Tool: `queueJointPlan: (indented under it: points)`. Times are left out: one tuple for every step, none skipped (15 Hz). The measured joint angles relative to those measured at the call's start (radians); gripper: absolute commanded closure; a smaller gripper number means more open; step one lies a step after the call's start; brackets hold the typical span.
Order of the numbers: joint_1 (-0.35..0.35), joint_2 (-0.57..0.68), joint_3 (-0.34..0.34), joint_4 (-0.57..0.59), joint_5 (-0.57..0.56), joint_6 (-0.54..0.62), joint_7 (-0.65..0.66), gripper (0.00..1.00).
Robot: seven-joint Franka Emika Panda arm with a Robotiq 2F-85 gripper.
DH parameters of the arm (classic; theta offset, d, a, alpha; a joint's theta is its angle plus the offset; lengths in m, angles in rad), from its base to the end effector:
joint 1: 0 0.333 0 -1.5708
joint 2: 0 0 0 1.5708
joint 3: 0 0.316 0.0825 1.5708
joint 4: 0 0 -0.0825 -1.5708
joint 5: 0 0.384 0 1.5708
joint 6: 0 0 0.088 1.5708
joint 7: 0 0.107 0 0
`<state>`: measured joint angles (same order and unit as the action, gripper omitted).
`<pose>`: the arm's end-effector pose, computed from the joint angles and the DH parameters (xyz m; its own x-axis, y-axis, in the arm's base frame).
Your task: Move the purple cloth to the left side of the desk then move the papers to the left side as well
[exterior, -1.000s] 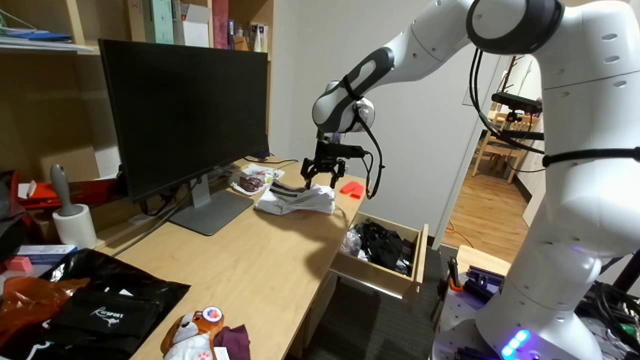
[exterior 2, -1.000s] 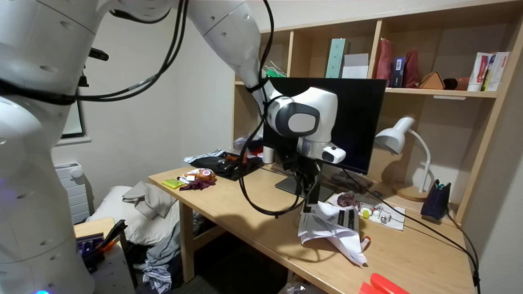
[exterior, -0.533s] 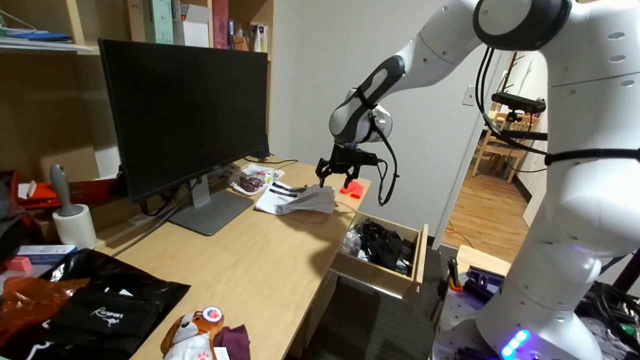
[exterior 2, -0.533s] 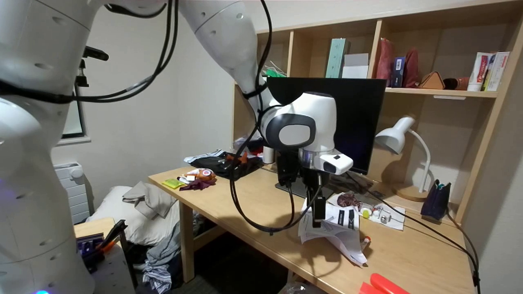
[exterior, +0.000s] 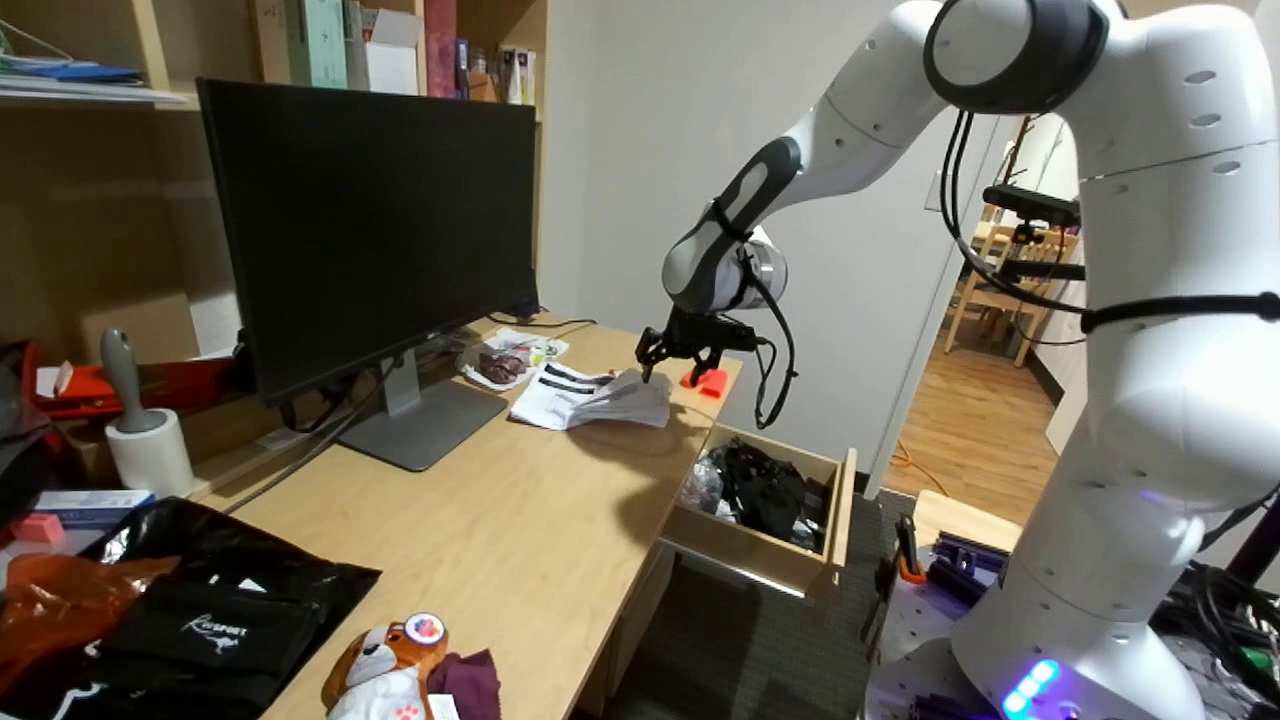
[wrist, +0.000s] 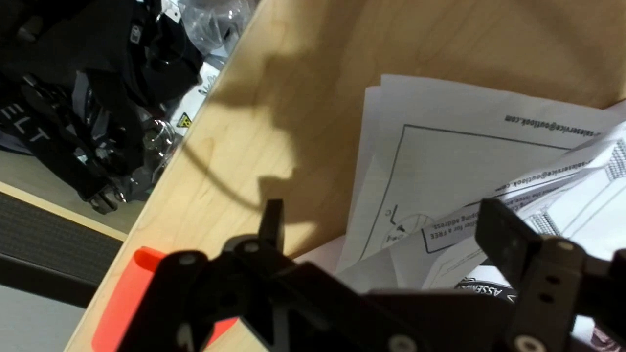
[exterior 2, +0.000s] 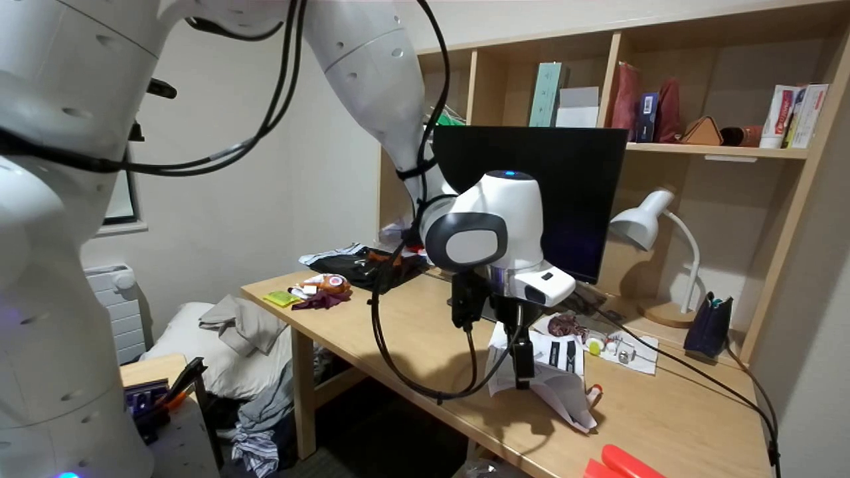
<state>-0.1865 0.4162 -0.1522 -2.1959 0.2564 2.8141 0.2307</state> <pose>0.5386 -0.2028 0.2144 0.6885 -0.7020 0.1822 -0.6943 -0.7106 -0.1142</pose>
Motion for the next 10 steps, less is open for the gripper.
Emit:
queueJointPlan:
  points:
    - [-0.007,0.012,0.010,0.000,0.008,0.037,0.000,0.00]
    - [-0.015,0.024,0.023,0.000,0.021,0.075,-0.001,0.00]
    - [-0.027,0.036,0.041,0.000,0.036,0.104,-0.006,0.00]
    - [-0.043,0.047,0.064,0.001,0.053,0.126,-0.010,0.00]
    - [-0.060,0.060,0.089,0.004,0.068,0.143,-0.014,0.00]
    - [-0.077,0.074,0.113,0.009,0.077,0.154,-0.017,0.00]
    - [-0.095,0.089,0.136,0.015,0.088,0.162,-0.022,0.00]
    - [-0.115,0.104,0.161,0.023,0.100,0.173,-0.029,0.00]
    - [-0.135,0.120,0.184,0.030,0.109,0.182,-0.034,0.25]
    - [-0.153,0.135,0.205,0.039,0.113,0.188,-0.038,0.26]
